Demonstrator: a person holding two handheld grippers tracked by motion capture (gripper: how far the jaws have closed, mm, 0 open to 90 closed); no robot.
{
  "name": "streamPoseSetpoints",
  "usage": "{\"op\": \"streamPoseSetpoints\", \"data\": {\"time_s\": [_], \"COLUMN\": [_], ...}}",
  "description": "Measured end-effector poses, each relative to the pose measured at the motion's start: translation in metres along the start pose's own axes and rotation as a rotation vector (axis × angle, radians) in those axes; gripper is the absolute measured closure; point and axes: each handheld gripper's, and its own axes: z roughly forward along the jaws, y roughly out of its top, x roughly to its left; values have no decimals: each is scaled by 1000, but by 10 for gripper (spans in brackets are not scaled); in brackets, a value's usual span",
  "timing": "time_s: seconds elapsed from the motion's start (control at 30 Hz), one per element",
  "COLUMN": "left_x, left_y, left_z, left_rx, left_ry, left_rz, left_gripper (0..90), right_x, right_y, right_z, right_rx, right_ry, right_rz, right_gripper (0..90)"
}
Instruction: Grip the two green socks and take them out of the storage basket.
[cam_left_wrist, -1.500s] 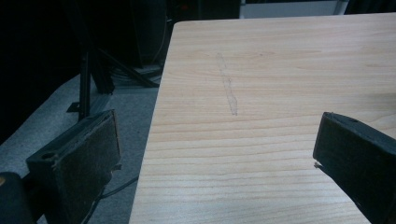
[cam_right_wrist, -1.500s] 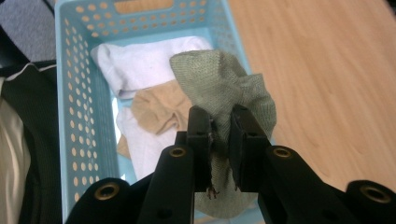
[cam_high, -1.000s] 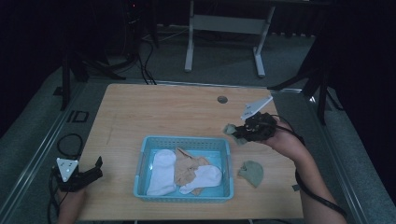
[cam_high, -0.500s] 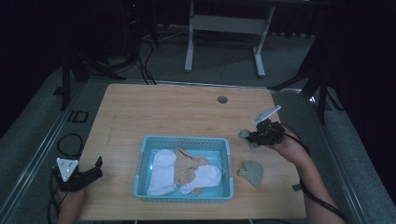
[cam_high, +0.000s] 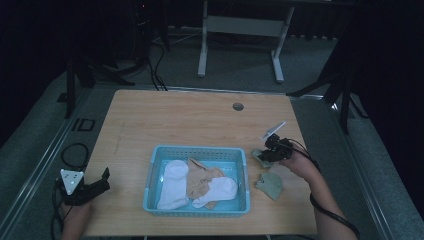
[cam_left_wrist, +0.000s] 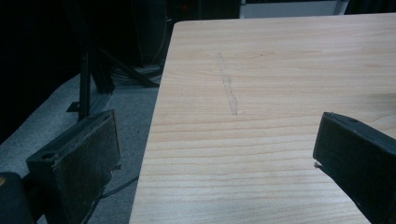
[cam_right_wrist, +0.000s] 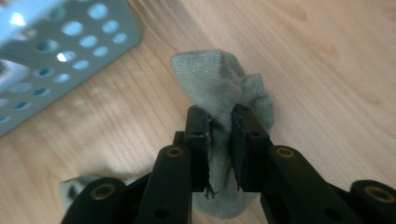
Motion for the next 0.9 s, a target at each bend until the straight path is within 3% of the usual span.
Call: {"op": "streamPoseSetpoints", "data": {"time_s": [0.03,0.17,0.47,0.5,0.57,0.6,0.63,0.67,0.7,0.77,0.83,0.87,0.9], "left_x": [0,0,0,0,0,0,0,0,0,0,0,0,0], "left_y": [0,0,0,0,0,0,0,0,0,0,0,0,0], "left_z": [0,0,0,0,0,0,0,0,0,0,0,0,0], "left_rx": [0,-1,0,1,2,2,2,1,1,1,1,1,1], "left_ry": [0,0,2,2,2,2,2,2,3,3,3,3,3], "left_rz": [0,2,3,4,3,3,3,3,5,3,5,5,4], "left_gripper": [4,4,4,4,4,4,4,4,4,4,4,4,4], "right_x": [0,0,3,3,3,2,1,1,-2,-3,-7,-7,-10], "right_y": [-1,-2,-8,-12,-14,-16,-21,-21,-26,-29,-40,-40,-48], "right_z": [5,5,-20,-23,-25,-26,-27,-27,-28,-28,-28,-28,-29], "right_rx": [15,6,-44,-60,-71,-85,-97,-97,-109,-108,-147,-147,-177], "right_ry": [10,21,-8,-2,-7,-7,20,20,21,21,3,3,-23], "right_rz": [8,10,13,24,29,37,42,42,75,75,122,122,148], "right_gripper": [702,599,375,296,293,262,170,170,140,122,133,133,132]}}
